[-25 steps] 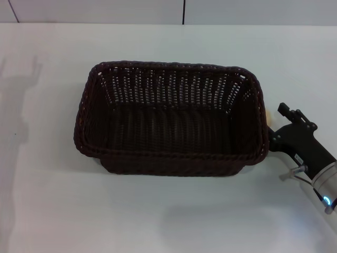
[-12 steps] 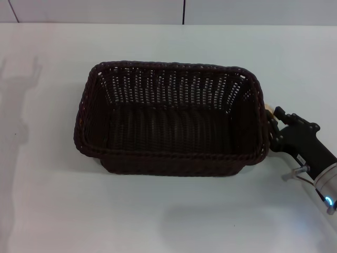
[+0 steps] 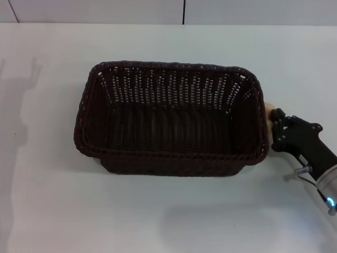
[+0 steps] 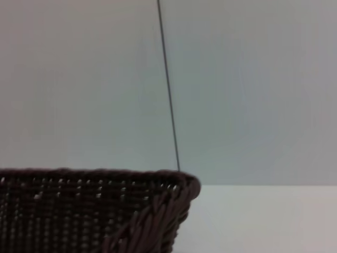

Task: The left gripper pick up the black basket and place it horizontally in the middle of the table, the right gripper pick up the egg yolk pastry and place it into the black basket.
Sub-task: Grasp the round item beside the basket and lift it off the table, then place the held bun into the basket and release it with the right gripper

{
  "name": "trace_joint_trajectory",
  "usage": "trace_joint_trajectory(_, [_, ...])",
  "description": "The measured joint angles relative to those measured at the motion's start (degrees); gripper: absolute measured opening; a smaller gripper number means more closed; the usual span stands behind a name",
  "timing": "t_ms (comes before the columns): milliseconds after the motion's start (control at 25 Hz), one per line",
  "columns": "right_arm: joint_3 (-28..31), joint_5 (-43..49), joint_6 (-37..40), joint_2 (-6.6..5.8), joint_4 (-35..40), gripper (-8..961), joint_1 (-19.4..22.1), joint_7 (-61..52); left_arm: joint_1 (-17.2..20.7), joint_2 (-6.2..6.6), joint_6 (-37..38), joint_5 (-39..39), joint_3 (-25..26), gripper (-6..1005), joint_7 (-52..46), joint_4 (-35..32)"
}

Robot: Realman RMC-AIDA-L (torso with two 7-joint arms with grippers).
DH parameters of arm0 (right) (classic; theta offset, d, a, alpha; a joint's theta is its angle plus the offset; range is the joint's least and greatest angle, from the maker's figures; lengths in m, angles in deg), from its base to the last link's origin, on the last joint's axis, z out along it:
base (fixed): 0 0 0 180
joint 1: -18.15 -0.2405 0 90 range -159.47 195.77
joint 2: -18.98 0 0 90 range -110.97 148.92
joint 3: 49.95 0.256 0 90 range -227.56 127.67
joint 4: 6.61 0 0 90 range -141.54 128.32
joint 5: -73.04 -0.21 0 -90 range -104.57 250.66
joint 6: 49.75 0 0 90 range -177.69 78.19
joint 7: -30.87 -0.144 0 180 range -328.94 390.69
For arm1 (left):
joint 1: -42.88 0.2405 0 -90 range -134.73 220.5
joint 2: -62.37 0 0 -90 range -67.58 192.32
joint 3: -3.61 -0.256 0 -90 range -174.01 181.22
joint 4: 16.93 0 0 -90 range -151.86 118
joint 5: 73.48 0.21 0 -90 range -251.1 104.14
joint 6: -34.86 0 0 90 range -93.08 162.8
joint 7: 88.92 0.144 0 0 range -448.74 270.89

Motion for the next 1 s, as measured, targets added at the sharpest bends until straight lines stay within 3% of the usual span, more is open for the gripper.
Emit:
trace_joint_trajectory(120, [1.48, -0.01, 3.09, 0.01, -0.04, 24, 1.47, 0.00, 0.01, 0.02, -0.01, -0.02, 0.00, 802, 0.00, 0.00])
trace_joint_trajectory(360, [5.06, 0.00, 19.98, 0.00, -0.46, 20, 7.78, 0.00, 0.13, 0.09, -0.02, 0.00, 0.00, 802, 0.00, 0.01])
trace_joint_trajectory(480, [5.07, 0.19, 24.33, 0.00, -0.68, 22, 8.90, 0.00, 0.13, 0.11, -0.04, -0.01, 0.01, 802, 0.00, 0.00])
trace_joint_trajectory(560, [3.69, 1.67, 33.33, 0.02, -0.71, 23, 9.91, 0.35, 0.08, 0.12, -0.04, 0.00, 0.01, 802, 0.00, -0.01])
trace_joint_trajectory(760, [2.55, 6.36, 43.76, -0.01, -1.67, 25, 8.76, 1.53, -0.02, 0.11, -0.07, -0.01, 0.00, 802, 0.00, -0.13])
trace_joint_trajectory(1000, [2.45, 9.66, 41.18, 0.04, -1.80, 29, 3.59, 1.55, 0.02, 0.03, -0.07, 0.00, 0.00, 802, -0.34, -0.18])
